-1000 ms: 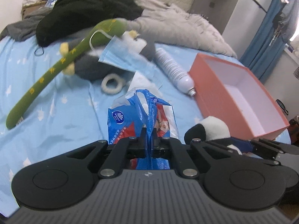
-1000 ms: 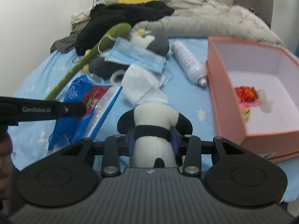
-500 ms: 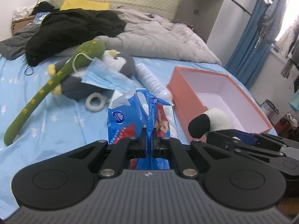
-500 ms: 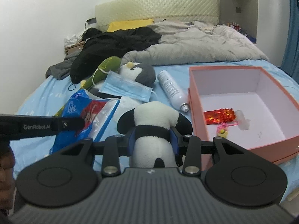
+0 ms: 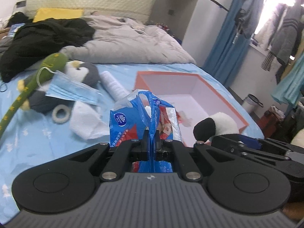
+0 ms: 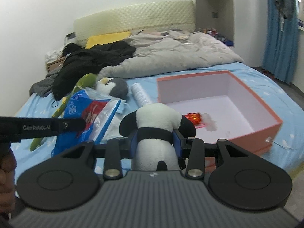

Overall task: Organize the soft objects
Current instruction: 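Carry the tissue pack and panda plush over the pink box with both tools, then open both tools to drop the tissue pack and panda into the box, then withdraw both tools from the box toward the white wipe and mask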

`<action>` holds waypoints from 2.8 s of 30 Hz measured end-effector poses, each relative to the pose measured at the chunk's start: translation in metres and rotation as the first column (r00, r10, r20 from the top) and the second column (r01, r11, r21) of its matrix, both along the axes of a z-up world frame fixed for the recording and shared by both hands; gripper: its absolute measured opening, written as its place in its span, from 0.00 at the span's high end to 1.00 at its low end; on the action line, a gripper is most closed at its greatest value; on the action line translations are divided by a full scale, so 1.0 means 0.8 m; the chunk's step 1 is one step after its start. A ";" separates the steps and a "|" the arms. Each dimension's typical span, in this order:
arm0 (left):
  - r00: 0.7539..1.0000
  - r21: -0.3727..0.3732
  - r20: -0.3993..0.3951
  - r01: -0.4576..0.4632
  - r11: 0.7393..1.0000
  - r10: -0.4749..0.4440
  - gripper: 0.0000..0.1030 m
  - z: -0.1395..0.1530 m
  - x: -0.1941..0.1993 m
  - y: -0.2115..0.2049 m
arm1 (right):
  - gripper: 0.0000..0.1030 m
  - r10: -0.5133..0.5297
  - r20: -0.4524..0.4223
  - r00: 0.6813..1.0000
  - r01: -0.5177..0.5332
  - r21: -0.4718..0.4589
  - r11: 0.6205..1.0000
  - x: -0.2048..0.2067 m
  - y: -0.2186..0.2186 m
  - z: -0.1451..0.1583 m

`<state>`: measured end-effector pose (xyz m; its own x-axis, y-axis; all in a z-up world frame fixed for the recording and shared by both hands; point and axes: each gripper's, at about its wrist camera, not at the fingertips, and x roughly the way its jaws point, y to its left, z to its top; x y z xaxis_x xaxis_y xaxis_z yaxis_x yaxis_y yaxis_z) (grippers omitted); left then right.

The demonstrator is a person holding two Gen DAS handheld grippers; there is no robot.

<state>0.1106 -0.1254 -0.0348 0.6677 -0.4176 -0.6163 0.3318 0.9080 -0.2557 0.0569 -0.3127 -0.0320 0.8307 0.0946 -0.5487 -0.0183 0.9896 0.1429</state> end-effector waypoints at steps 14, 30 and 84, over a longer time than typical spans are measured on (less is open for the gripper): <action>0.986 0.002 0.046 0.159 0.987 -0.159 0.96 0.039 0.059 -0.098 | 0.59 -0.082 0.063 0.995 0.082 0.005 0.997 0.011 -0.068 0.027; 0.969 0.068 -0.085 0.237 0.969 -0.231 0.96 0.049 0.232 -0.232 | 0.59 -0.129 -0.077 0.989 0.133 0.047 0.990 0.144 -0.167 0.028; 0.968 0.003 -0.062 0.244 0.970 -0.243 0.95 0.033 0.110 -0.150 | 0.52 -0.143 -0.040 0.989 0.146 0.066 0.987 0.047 -0.140 -0.010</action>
<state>0.1982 -0.2451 -0.0083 0.5076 -0.5562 -0.6580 0.5276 0.8044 -0.2730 0.0948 -0.4244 -0.0400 0.8186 0.0134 -0.5742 0.1303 0.9693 0.2084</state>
